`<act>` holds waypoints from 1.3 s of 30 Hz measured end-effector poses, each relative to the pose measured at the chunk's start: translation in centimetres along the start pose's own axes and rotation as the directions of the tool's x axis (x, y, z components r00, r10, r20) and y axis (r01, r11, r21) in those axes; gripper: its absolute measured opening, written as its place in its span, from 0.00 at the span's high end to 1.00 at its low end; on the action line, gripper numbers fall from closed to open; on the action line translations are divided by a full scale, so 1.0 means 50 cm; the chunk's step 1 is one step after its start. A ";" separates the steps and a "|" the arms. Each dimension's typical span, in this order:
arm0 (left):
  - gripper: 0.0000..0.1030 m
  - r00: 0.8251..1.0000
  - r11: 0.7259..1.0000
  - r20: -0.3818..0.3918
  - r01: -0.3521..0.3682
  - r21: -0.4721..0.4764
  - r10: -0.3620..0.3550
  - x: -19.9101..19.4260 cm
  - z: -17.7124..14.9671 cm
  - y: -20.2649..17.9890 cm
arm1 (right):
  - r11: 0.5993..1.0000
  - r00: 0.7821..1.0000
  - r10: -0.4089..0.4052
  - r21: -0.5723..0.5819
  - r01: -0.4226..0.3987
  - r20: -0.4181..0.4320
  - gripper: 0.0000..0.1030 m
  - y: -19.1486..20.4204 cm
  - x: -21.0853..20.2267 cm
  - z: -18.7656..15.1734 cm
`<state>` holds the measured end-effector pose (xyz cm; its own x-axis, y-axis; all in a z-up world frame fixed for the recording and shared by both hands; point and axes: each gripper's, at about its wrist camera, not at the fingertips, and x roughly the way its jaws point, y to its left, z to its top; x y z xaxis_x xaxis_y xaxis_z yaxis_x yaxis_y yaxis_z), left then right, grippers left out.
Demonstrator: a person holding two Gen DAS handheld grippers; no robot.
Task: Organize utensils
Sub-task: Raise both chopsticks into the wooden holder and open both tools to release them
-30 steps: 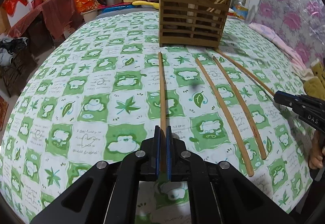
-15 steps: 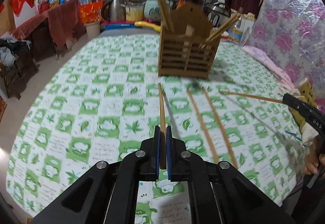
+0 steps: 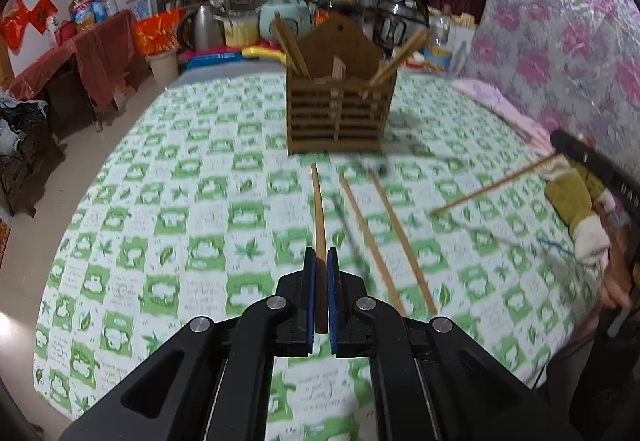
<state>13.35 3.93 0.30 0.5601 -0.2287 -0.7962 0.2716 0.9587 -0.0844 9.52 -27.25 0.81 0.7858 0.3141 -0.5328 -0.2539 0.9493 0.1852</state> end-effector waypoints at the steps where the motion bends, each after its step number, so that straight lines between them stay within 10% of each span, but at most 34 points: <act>1: 0.94 1.000 1.000 -0.016 0.004 0.001 -0.004 0.003 -0.006 0.003 | 1.000 1.000 0.000 0.001 0.000 0.000 0.94 0.000 0.001 0.000; 12: 0.94 0.969 0.997 -0.239 0.064 0.034 -0.054 0.055 -0.016 0.008 | 1.000 1.000 0.007 0.003 -0.007 -0.003 0.94 0.007 0.021 0.006; 27: 0.94 0.993 0.996 -0.078 0.084 0.012 -0.083 -0.009 0.102 -0.019 | 0.999 1.000 0.013 0.031 -0.013 0.008 0.94 -0.006 0.020 0.008; 39: 0.94 0.998 0.998 0.010 0.054 -0.012 -0.054 -0.063 0.284 -0.007 | 0.999 0.995 0.034 -0.024 -0.032 0.097 0.94 0.026 0.041 0.148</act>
<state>22.61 1.89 11.35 0.5521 -0.2818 -0.7847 0.2925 0.9468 -0.1342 14.97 -25.42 6.08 0.8275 0.3436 -0.4440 -0.2921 0.9389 0.1821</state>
